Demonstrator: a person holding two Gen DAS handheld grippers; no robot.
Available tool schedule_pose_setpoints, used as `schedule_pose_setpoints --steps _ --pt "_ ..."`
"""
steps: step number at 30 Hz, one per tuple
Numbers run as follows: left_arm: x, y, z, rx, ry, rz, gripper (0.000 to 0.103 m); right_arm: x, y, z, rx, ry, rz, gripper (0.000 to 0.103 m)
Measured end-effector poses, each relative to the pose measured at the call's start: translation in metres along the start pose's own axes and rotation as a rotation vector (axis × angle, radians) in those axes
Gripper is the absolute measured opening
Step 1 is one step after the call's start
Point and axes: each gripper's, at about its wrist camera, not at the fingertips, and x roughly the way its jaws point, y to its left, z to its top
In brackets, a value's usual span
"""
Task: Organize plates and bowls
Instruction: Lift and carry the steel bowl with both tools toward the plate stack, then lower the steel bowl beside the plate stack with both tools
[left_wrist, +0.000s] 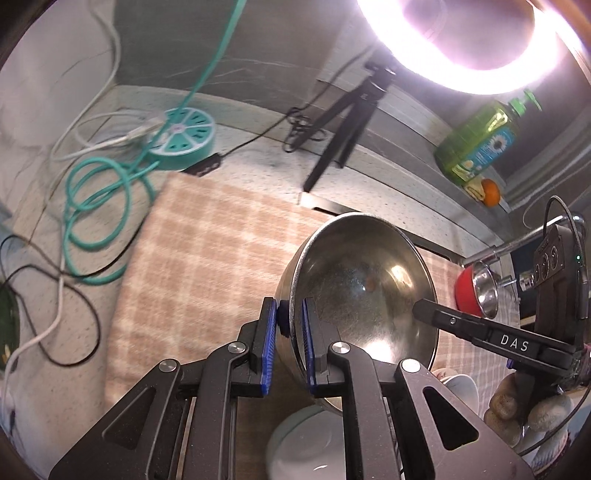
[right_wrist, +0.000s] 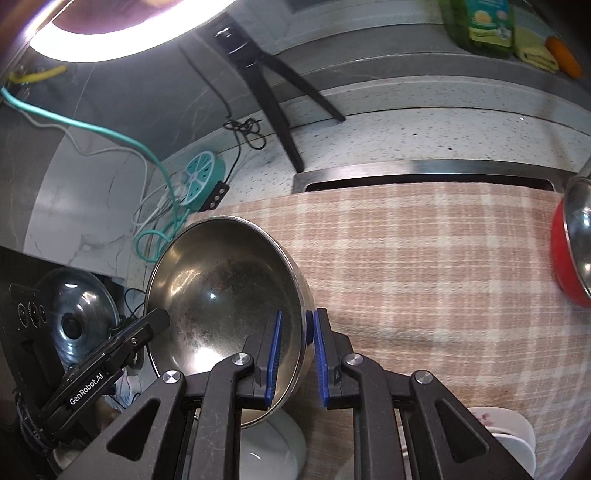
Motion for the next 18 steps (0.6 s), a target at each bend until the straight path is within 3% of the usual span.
schedule_pose_setpoints --steps 18 --pt "0.045 -0.068 -0.005 0.093 0.093 -0.076 0.01 -0.036 -0.078 -0.014 0.123 -0.034 -0.055 0.016"
